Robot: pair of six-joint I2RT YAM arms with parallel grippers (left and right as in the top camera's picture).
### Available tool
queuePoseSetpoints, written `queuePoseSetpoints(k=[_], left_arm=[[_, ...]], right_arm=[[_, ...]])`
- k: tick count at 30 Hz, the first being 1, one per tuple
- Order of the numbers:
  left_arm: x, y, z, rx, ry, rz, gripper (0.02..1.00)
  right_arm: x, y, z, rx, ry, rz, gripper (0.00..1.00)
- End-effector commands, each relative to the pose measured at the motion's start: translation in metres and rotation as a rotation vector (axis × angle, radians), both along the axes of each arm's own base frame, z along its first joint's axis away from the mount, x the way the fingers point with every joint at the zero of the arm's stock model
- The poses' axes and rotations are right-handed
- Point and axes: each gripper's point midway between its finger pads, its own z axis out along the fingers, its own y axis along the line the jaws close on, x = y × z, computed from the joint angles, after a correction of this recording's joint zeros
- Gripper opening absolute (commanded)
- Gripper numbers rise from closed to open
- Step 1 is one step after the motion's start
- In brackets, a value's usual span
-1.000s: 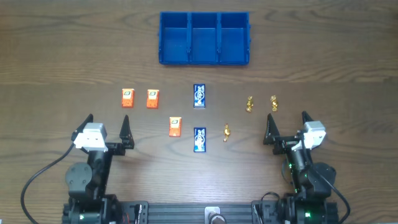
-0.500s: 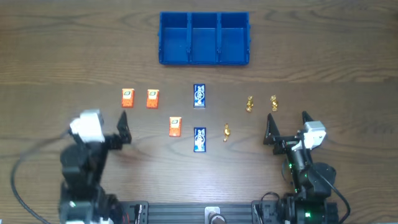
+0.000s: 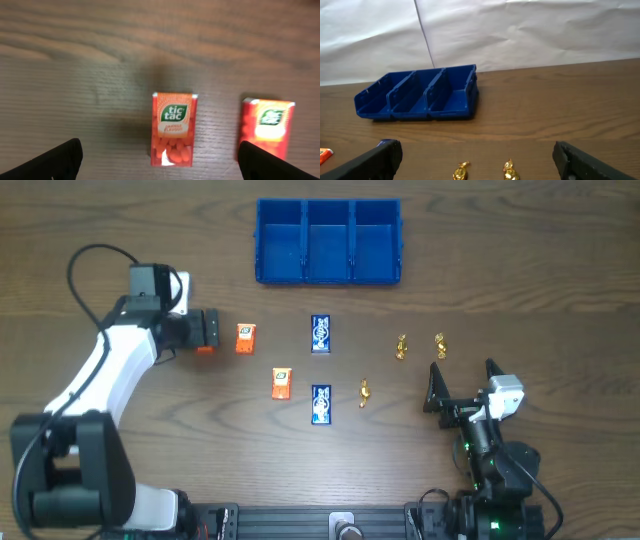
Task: Sort Candies Into Trays
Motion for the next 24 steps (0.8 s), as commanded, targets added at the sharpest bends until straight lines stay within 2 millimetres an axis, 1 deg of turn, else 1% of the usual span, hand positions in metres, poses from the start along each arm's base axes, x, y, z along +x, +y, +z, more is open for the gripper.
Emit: queuePoseSetpoints(k=[1, 6, 9, 16, 17, 20, 21, 23, 24], left_arm=[[0.006, -0.004, -0.018, 0.014, 0.032, -0.071, 0.998], [0.009, -0.019, -0.031, 0.025, 0.063, -0.142, 0.998], [0.01, -0.019, -0.041, 0.024, 0.09, -0.143, 0.996], [0.008, -0.017, -0.043, 0.027, 0.099, -0.139, 0.855], [0.008, -0.017, -0.047, 0.031, 0.108, -0.138, 0.836], [0.007, -0.017, -0.051, 0.03, 0.116, -0.137, 0.805], [0.007, -0.017, -0.051, 0.031, 0.116, -0.136, 0.774], [0.006, -0.015, -0.053, 0.032, 0.123, -0.13, 0.682], [0.006, -0.015, -0.054, 0.03, 0.125, -0.127, 0.612]], right_arm=[[0.0, -0.002, 0.0, 0.009, -0.001, -0.01, 0.998], [0.0, -0.002, 0.0, 0.009, -0.001, -0.01, 1.0], [0.0, -0.002, 0.0, 0.009, -0.001, -0.01, 0.998], [0.0, -0.002, 0.0, 0.009, -0.001, -0.01, 0.998], [0.0, -0.002, 0.0, 0.009, -0.001, -0.01, 0.998], [0.0, -0.002, 0.0, 0.009, -0.001, -0.01, 0.998], [0.0, -0.002, 0.0, 0.009, -0.001, -0.01, 0.998], [0.0, -0.002, 0.0, 0.009, -0.001, -0.01, 0.998], [0.0, -0.002, 0.0, 0.009, -0.001, -0.01, 0.996]])
